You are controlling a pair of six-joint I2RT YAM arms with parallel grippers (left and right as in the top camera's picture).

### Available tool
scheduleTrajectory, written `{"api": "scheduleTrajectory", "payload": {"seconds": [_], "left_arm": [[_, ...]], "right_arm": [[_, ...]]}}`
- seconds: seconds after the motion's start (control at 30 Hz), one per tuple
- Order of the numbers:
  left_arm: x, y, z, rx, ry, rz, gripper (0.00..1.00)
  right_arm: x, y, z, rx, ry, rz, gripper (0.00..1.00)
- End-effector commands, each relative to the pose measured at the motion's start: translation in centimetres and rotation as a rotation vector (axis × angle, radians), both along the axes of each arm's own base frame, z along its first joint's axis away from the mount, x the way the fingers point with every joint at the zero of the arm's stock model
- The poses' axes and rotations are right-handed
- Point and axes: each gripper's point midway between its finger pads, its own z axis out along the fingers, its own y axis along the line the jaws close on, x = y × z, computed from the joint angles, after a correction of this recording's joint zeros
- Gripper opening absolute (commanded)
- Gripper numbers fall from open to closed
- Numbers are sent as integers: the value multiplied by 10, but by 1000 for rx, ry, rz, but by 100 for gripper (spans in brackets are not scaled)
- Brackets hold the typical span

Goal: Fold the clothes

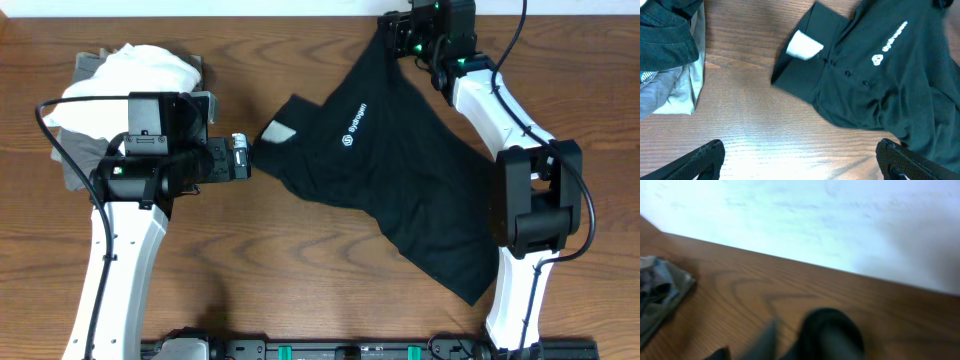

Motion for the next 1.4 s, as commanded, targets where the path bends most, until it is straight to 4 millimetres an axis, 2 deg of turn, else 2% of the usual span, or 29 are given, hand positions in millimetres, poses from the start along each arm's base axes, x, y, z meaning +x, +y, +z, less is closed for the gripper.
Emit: {"api": "scheduleTrajectory", "payload": {"seconds": [0.0, 0.03, 0.13, 0.2, 0.23, 0.37, 0.5, 0.67, 0.77, 0.9, 1.13, 1.27, 1.3, 1.37], "left_arm": [[2, 0, 6, 11, -16, -7, 98], [2, 0, 6, 12, -14, -7, 98], [0, 0, 5, 12, -7, -7, 98], [0, 0, 5, 12, -6, -7, 98], [0, 0, 4, 12, -5, -7, 98], [0, 0, 4, 12, -5, -7, 98], [0, 0, 4, 12, -4, -7, 98], [0, 0, 5, 12, -5, -7, 98], [0, 0, 5, 12, -5, -7, 98], [0, 0, 4, 13, -5, -7, 98], [0, 0, 5, 13, -8, -7, 98], [1, 0, 5, 13, -9, -7, 98], [1, 0, 5, 13, -9, -7, 98], [0, 0, 5, 12, -8, -7, 98]], "right_arm": [[1, -19, 4, -29, 29, -73, 72], [-4, -25, -6, -39, 77, -82, 83], [-19, -55, -31, -63, 221, -124, 93], [-31, -80, -40, -71, 306, -162, 92], [-40, -99, -43, -76, 363, -192, 91], [-80, -165, -40, -97, 520, -289, 80], [-144, -237, -51, -112, 769, -453, 78], [-214, -285, -83, -111, 1049, -591, 77], [-244, -302, -105, -86, 1152, -674, 77], [-270, -308, -132, -24, 1230, -728, 73], [-291, -298, -164, 0, 1283, -734, 64], [-295, -295, -174, 5, 1287, -740, 47], [-296, -294, -174, 11, 1291, -739, 46], [-297, -286, -171, 34, 1299, -698, 56]]}}
